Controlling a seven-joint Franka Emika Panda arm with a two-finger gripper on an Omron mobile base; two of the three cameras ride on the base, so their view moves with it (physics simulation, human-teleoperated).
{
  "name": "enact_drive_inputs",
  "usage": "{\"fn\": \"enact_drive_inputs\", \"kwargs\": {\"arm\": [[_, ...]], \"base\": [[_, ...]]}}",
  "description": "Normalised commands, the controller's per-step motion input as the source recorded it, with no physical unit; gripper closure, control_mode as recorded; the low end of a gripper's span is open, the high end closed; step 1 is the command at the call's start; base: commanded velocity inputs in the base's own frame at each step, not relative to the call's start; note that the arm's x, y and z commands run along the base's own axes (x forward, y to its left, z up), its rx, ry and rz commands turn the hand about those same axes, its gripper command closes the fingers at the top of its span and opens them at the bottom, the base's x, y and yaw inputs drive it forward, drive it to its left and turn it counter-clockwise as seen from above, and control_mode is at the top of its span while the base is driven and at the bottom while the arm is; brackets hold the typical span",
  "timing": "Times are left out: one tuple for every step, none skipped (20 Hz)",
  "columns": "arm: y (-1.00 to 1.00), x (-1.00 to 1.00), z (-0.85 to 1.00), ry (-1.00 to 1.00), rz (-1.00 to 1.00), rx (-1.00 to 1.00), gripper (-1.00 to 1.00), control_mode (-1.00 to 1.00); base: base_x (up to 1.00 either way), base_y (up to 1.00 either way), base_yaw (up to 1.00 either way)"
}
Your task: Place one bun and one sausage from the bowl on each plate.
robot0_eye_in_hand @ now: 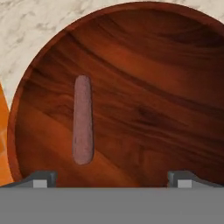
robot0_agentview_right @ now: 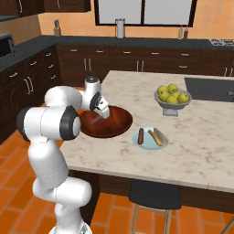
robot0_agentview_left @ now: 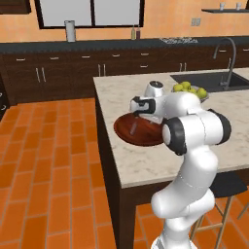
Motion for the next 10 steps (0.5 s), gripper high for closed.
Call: {"fn": "enact_drive_inputs", "kwargs": {"arm": [[0.02, 0.53, -0.66, 0.01, 0.22, -0.04, -1.0, -1.0], [0.02, 0.57, -0.59, 0.01, 0.22, -0.03, -1.0, -1.0], [0.04, 0.61, -0.56, 0.03, 0.22, -0.03, -1.0, -1.0], [0.06, 0.69, -0.53, 0.05, 0.22, -0.02, -1.0, -1.0], [0.1, 0.7, -0.52, 0.12, 0.22, 0.0, -1.0, -1.0], [0.14, 0.71, -0.51, 0.13, 0.24, 0.0, -1.0, -1.0], [0.19, 0.68, -0.39, 0.08, 0.21, 0.0, -1.0, -1.0], [0.26, 0.69, -0.35, 0.1, 0.19, 0.0, -1.0, -1.0], [0.31, 0.76, -0.33, 0.15, 0.16, -0.01, -1.0, -1.0], [0.29, 0.81, -0.33, 0.15, 0.17, -0.01, -1.0, -1.0]], "base": [[0.0, 0.0, 0.0], [0.0, 0.0, 0.0], [0.0, 0.0, 0.0], [0.0, 0.0, 0.0], [0.0, 0.0, 0.0], [0.0, 0.0, 0.0], [0.0, 0.0, 0.0], [0.0, 0.0, 0.0], [0.0, 0.0, 0.0], [0.0, 0.0, 0.0]]}}
